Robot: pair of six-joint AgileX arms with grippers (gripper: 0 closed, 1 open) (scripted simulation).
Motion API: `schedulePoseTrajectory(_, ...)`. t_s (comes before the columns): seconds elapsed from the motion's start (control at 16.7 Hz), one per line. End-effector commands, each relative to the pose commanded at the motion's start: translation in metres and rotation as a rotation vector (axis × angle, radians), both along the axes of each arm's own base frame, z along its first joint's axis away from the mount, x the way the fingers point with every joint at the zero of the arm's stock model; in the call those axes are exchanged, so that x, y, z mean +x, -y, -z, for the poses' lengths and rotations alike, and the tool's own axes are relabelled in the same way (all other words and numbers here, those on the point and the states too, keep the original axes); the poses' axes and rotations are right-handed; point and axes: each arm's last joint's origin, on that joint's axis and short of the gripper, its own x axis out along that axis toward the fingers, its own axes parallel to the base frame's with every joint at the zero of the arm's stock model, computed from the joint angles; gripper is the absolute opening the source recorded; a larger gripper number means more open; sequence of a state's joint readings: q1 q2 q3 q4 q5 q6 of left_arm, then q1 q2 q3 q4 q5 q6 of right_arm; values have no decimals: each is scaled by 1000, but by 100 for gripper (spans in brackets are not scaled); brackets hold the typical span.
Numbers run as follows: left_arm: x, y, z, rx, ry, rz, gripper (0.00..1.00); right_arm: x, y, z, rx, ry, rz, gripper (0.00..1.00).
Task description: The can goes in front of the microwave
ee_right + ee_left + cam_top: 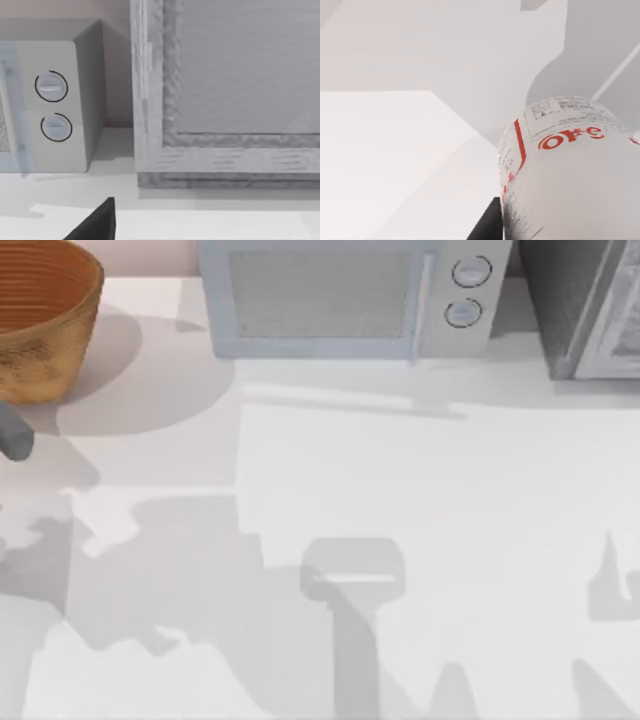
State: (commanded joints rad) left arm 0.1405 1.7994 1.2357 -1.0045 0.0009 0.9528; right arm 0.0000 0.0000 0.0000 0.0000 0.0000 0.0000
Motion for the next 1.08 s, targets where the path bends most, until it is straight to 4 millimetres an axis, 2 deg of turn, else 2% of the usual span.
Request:
schedulePoseTrajectory(0.24, -1, 0, -20, 0, 0, -1, 0, 0, 0, 0, 0, 0, 0, 100)
schedulePoseTrajectory(0.48, -1, 0, -18, 0, -5, -1, 0, 0, 0, 0, 0, 0, 0, 100)
schedulePoseTrajectory(0.66, 12, 9, -20, -1, -9, -33, 0, 0, 0, 0, 0, 0, 0, 100)
schedulePoseTrajectory(0.84, 38, 33, -24, 0, -17, -109, 0, 0, 0, 0, 0, 0, 0, 100)
schedulePoseTrajectory(1.08, 75, 87, -25, 9, -39, -282, 0, 0, 0, 0, 0, 0, 0, 100)
